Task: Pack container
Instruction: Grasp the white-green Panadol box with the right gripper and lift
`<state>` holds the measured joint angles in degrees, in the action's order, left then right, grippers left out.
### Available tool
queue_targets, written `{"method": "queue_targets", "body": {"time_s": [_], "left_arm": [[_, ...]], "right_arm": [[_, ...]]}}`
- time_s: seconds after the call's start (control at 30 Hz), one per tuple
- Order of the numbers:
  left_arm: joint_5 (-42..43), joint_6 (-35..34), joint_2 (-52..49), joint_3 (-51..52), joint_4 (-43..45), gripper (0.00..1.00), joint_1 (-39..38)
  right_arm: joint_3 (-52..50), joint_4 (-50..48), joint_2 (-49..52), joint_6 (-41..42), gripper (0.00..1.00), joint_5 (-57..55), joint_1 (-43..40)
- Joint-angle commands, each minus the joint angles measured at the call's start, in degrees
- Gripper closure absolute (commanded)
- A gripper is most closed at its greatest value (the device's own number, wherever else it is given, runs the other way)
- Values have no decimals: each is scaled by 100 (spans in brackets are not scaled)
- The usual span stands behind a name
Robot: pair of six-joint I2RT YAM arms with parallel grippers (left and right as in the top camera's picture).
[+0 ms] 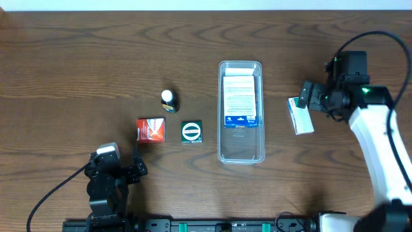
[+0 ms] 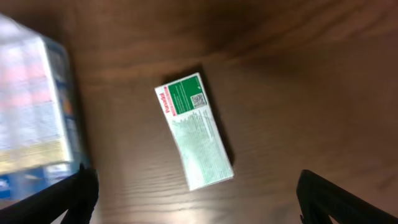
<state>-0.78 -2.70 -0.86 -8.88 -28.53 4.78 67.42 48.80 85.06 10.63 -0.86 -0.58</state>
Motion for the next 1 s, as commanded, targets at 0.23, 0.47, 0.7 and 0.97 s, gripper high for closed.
{"method": "queue_targets", "body": {"time_s": [0.23,0.47,0.7,0.97], "left_arm": [[17,96,-15,94,-4,2,2],[17,96,-15,94,-4,2,2],[17,96,-15,94,-4,2,2],[17,96,-15,94,-4,2,2]], "right_arm": [[-70,-728,1281,-1884,1,236,-17],[-70,-597,1840,-2107,2,282,0],[-70,-669,2448,-2087,14,173,66],[-61,-699,2500,-1390,48,63,59]]}}
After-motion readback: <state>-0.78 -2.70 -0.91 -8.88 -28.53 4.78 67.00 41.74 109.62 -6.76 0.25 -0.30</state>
